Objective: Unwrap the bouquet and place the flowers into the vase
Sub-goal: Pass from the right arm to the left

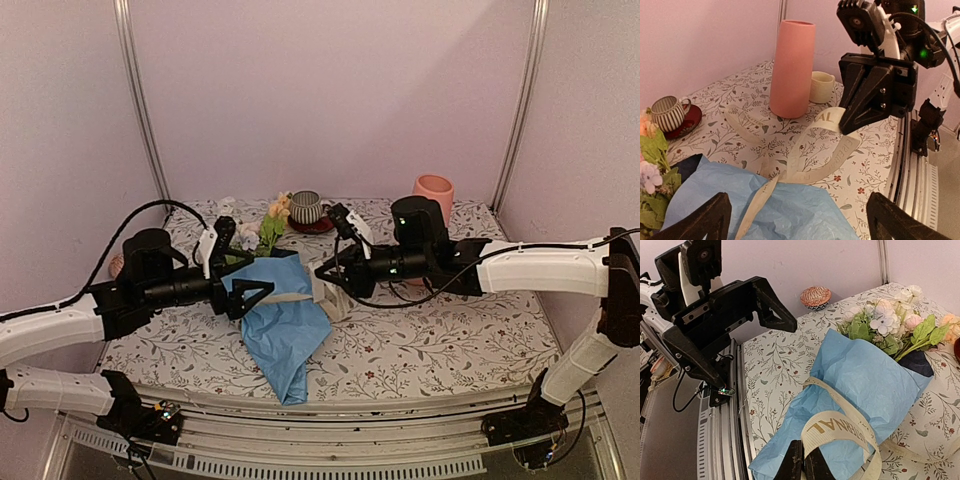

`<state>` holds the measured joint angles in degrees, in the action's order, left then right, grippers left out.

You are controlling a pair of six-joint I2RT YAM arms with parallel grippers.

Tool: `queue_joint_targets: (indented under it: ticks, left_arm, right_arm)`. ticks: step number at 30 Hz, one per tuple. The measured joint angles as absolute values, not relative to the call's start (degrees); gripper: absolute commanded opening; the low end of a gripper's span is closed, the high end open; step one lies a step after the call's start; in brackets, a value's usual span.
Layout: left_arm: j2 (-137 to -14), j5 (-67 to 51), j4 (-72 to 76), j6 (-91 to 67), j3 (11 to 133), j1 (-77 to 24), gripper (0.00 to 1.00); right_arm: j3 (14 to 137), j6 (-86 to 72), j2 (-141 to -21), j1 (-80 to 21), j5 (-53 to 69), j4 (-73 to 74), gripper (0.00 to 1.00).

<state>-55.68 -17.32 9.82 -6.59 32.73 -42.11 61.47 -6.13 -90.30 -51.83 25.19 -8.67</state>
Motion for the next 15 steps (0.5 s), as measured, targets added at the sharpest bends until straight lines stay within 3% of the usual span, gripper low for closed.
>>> queue_joint_targets:
  ticks: [4, 7, 15]
  left_arm:
    - [-53.84, -16.84, 12.58, -2.66, 29.36, -42.13, 0.92]
    - [-51.94, -15.79, 15.11, 0.91, 25.74, -42.13, 0.84]
    - [-51.53, -16.34, 20.18, 10.15, 22.44, -42.17, 0.79]
  right_arm:
    - [61.49, -3.97, -90.3, -51.83, 26.81, -8.62, 0.05]
    - [61.54, -2.7, -90.3, -51.83, 27.86, -8.34, 0.05]
    - [62.41, 0.69, -90.3, -51.83, 28.99, -5.98, 0.05]
